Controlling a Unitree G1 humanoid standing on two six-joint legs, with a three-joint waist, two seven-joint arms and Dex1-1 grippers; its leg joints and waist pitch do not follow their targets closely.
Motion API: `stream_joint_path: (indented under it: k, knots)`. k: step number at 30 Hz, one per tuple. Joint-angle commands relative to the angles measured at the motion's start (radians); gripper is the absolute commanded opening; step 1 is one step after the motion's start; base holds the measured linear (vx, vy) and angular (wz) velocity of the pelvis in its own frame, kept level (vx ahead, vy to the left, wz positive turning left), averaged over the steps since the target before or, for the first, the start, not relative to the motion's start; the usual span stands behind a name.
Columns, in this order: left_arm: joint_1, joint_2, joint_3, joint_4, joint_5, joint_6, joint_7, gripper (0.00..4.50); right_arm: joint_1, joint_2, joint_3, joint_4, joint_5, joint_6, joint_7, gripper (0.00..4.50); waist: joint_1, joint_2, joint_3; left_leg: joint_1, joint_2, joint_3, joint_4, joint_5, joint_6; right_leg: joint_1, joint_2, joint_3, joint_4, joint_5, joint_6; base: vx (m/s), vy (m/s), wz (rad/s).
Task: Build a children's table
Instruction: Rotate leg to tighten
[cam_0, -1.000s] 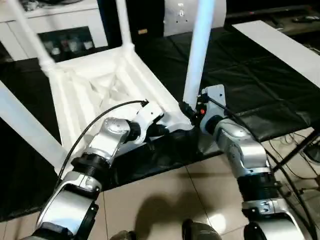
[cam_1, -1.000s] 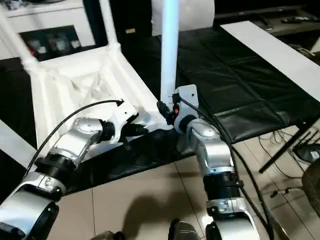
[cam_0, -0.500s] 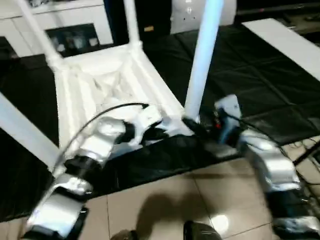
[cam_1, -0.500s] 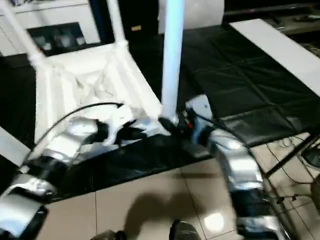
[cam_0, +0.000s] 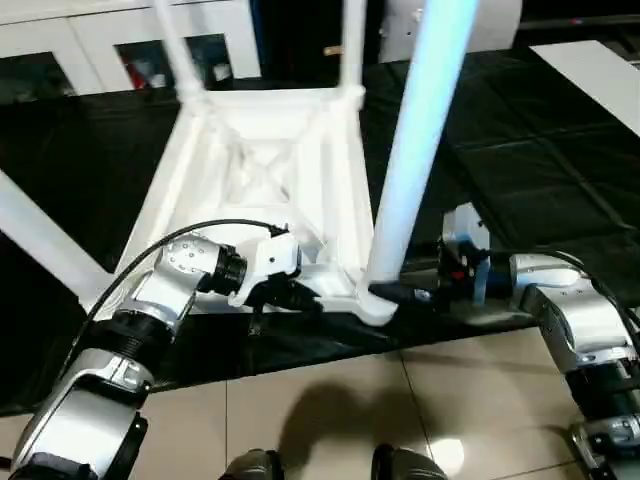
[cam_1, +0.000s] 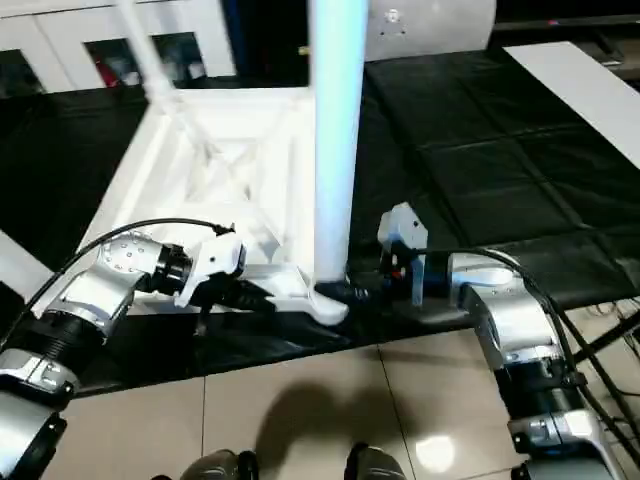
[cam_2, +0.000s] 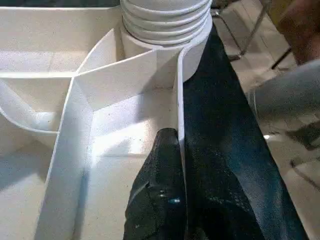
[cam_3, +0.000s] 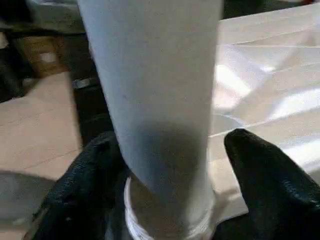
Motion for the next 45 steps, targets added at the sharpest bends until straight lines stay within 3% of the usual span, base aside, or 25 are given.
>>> stream_joint_path:
  k: [1, 12, 16, 21, 24, 25, 27, 30, 32, 33, 34, 36, 38, 39, 40, 43, 45]
  knots:
    - [-0.005, 0.003, -0.038, 0.011, 0.013, -0.013, -0.048, 0.0, -0.02, -0.01, 0.016, 0.013, 0.01, 0.003, 0.049, 3.28, -0.003, -0.017, -0.089, 0.015, 0.058, -0.005, -0.065, -0.149, 0.151, 0.063, -0.061, 0.057, -0.047, -0.234, -0.246, 0.0, 0.0, 0.0]
    - [-0.019, 0.002, -0.039, 0.04, 0.019, -0.031, -0.061, 0.0, -0.058, -0.01, 0.049, 0.068, 0.011, 0.007, 0.131, 2.19, 0.007, -0.021, -0.09, 0.013, 0.056, -0.003, -0.064, -0.132, 0.144, 0.063, -0.061, 0.056, -0.047, -0.254, -0.238, 0.0, 0.0, 0.0]
    - [-0.02, 0.001, -0.038, 0.046, 0.018, -0.029, -0.061, 0.0, -0.054, -0.009, 0.055, 0.06, 0.018, 0.019, 0.139, 2.05, 0.007, -0.023, -0.09, 0.014, 0.055, -0.002, -0.064, -0.137, 0.138, 0.063, -0.061, 0.057, -0.049, -0.269, -0.231, 0.0, 0.0, 0.0]
    - [-0.033, -0.03, -0.009, 0.013, 0.0, 0.084, -0.001, 0.0, -0.016, 0.027, 0.047, -0.029, 0.031, 0.112, 0.032, 2.0, 0.01, -0.018, -0.088, 0.016, 0.058, -0.003, -0.066, -0.132, 0.134, 0.063, -0.06, 0.058, -0.049, -0.266, -0.234, 0.0, 0.0, 0.0]
    - [-0.048, -0.072, 0.018, 0.0, 0.006, 0.156, 0.12, 0.0, 0.001, 0.097, 0.05, -0.087, -0.018, 0.187, -0.16, 1.99, 0.006, -0.018, -0.085, 0.014, 0.057, -0.005, -0.07, -0.154, 0.111, 0.063, -0.06, 0.057, -0.052, -0.309, -0.222, 0.0, 0.0, 0.0]
    - [-0.051, -0.089, 0.027, -0.008, 0.005, 0.184, 0.16, 0.0, 0.002, 0.132, 0.04, -0.096, -0.023, 0.206, -0.224, 1.99, 0.0, -0.019, -0.081, 0.016, 0.052, -0.006, -0.071, -0.194, 0.087, 0.061, -0.061, 0.054, -0.06, -0.376, -0.203, 0.0, 0.0, 0.0]
    - [-0.057, -0.123, 0.044, -0.017, 0.005, 0.223, 0.231, 0.0, -0.003, 0.198, 0.018, -0.1, -0.029, 0.241, -0.337, 1.99, -0.017, -0.023, -0.068, 0.018, 0.039, -0.007, -0.072, -0.272, 0.034, 0.059, -0.061, 0.046, -0.081, -0.572, -0.131, 0.0, 0.0, 0.0]
    - [-0.067, -0.176, 0.067, -0.03, 0.011, 0.272, 0.342, 0.0, -0.021, 0.298, -0.011, -0.086, -0.068, 0.299, -0.527, 1.99, -0.05, -0.023, -0.065, 0.024, 0.03, -0.016, -0.067, -0.339, 0.013, 0.053, -0.061, 0.029, -0.107, -0.701, -0.058, 0.0, 0.0, 0.0]
    - [-0.076, -0.225, 0.088, -0.042, 0.014, 0.325, 0.44, 0.0, -0.037, 0.371, -0.028, -0.066, -0.109, 0.312, -0.674, 1.99, -0.069, -0.02, -0.066, 0.02, 0.032, -0.02, -0.069, -0.347, 0.016, 0.056, -0.059, 0.023, -0.11, -0.683, -0.049, 0.0, 0.0, 0.0]
    - [-0.078, -0.239, 0.095, -0.046, 0.014, 0.339, 0.468, 0.0, -0.043, 0.391, -0.035, -0.055, -0.121, 0.31, -0.719, 1.99, -0.08, -0.016, -0.063, 0.027, 0.033, -0.021, -0.069, -0.378, 0.012, 0.046, -0.057, 0.017, -0.116, -0.687, -0.049, 0.0, 0.0, 0.0]
    - [-0.084, -0.263, 0.108, -0.047, 0.014, 0.355, 0.52, 0.0, -0.056, 0.423, -0.048, -0.032, -0.133, 0.304, -0.783, 1.99, -0.086, -0.012, -0.065, 0.033, 0.03, -0.022, -0.067, -0.394, 0.01, 0.045, -0.056, 0.012, -0.12, -0.689, -0.048, 0.0, 0.0, 0.0]
    - [-0.092, -0.302, 0.129, -0.052, 0.024, 0.381, 0.605, 0.0, -0.078, 0.479, -0.077, 0.007, -0.151, 0.304, -0.893, 1.99, -0.11, -0.011, -0.065, 0.033, 0.03, -0.027, -0.066, -0.426, 0.017, 0.05, -0.057, 0.001, -0.128, -0.68, -0.04, 0.0, 0.0, 0.0]
    - [-0.099, -0.336, 0.14, -0.052, 0.036, 0.387, 0.68, 0.0, -0.098, 0.521, -0.103, 0.047, -0.16, 0.27, -0.965, 1.99, -0.122, -0.009, -0.066, 0.028, 0.035, -0.031, -0.072, -0.437, 0.024, 0.053, -0.059, 0.002, -0.125, -0.639, -0.048, 0.0, 0.0, 0.0]
    - [-0.098, -0.341, 0.142, -0.054, 0.035, 0.384, 0.687, 0.0, -0.098, 0.523, -0.109, 0.051, -0.164, 0.252, -0.972, 2.34, -0.126, -0.014, -0.071, 0.025, 0.035, -0.031, -0.073, -0.43, 0.032, 0.057, -0.059, 0.006, -0.122, -0.606, -0.055, 0.0, 0.0, 0.0]
    - [-0.097, -0.342, 0.142, -0.056, 0.034, 0.384, 0.688, 0.0, -0.097, 0.522, -0.114, 0.05, -0.162, 0.242, -0.971, 2.55, -0.126, -0.012, -0.074, 0.026, 0.035, -0.03, -0.073, -0.419, 0.038, 0.057, -0.061, 0.01, -0.119, -0.582, -0.067, 0.0, 0.0, 0.0]
    - [-0.088, -0.334, 0.136, -0.066, 0.04, 0.376, 0.677, 0.0, -0.084, 0.513, -0.131, 0.038, -0.153, 0.22, -0.949, 2.78, -0.124, -0.017, -0.085, 0.011, 0.039, -0.023, -0.074, -0.314, 0.079, 0.064, -0.064, 0.032, -0.096, -0.428, -0.137, 0.0, 0.0, 0.0]
    - [-0.075, -0.316, 0.125, -0.073, 0.045, 0.348, 0.646, 0.0, -0.058, 0.493, -0.139, 0.006, -0.127, 0.218, -0.888, 3.04, -0.115, -0.017, -0.092, 0.007, 0.041, -0.015, -0.067, -0.208, 0.128, 0.067, -0.064, 0.041, -0.078, -0.284, -0.192, 0.0, 0.0, 0.0]
